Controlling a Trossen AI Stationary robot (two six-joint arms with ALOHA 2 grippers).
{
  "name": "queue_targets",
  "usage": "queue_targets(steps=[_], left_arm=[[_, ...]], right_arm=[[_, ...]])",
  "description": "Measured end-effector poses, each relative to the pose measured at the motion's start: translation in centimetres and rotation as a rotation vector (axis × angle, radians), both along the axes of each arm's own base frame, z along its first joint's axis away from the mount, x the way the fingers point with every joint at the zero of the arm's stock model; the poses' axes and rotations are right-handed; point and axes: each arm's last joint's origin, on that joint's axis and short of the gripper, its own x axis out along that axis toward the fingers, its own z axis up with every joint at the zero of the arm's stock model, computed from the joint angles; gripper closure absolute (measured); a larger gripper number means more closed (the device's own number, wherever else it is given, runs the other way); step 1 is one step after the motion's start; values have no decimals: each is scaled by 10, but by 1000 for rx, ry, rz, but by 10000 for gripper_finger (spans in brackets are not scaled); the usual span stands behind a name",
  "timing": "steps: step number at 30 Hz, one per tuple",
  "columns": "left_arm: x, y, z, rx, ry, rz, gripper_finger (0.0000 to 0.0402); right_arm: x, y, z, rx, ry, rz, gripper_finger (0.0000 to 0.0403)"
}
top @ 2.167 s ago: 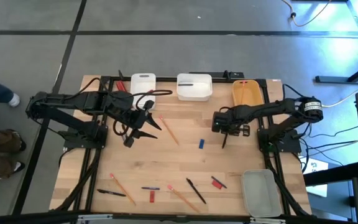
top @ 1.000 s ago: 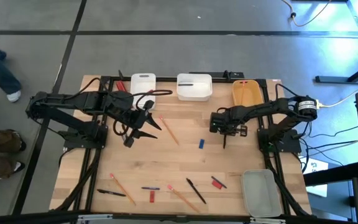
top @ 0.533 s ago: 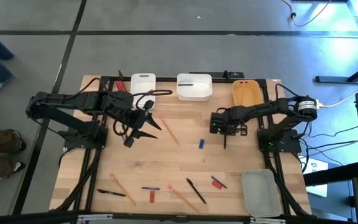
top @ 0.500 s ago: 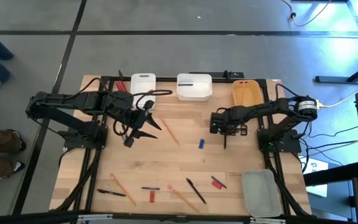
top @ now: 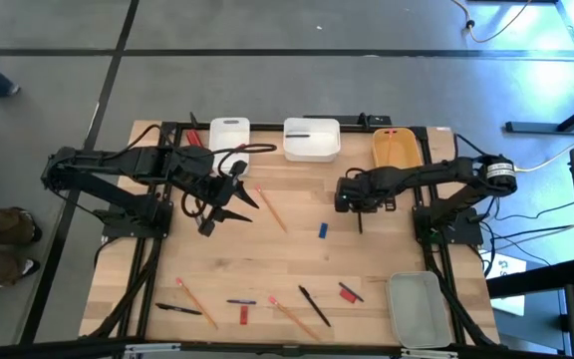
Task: Sort crayons/erasers/pens/pencils in bins
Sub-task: Put the black pen into the gray bin
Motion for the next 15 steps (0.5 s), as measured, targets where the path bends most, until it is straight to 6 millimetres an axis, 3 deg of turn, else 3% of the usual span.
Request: queue_targets(steps=[15], left_arm=[[0, 0, 0, -1, 0, 5, 250]], right_arm=[[24, 31, 92, -113, 9, 207, 357]])
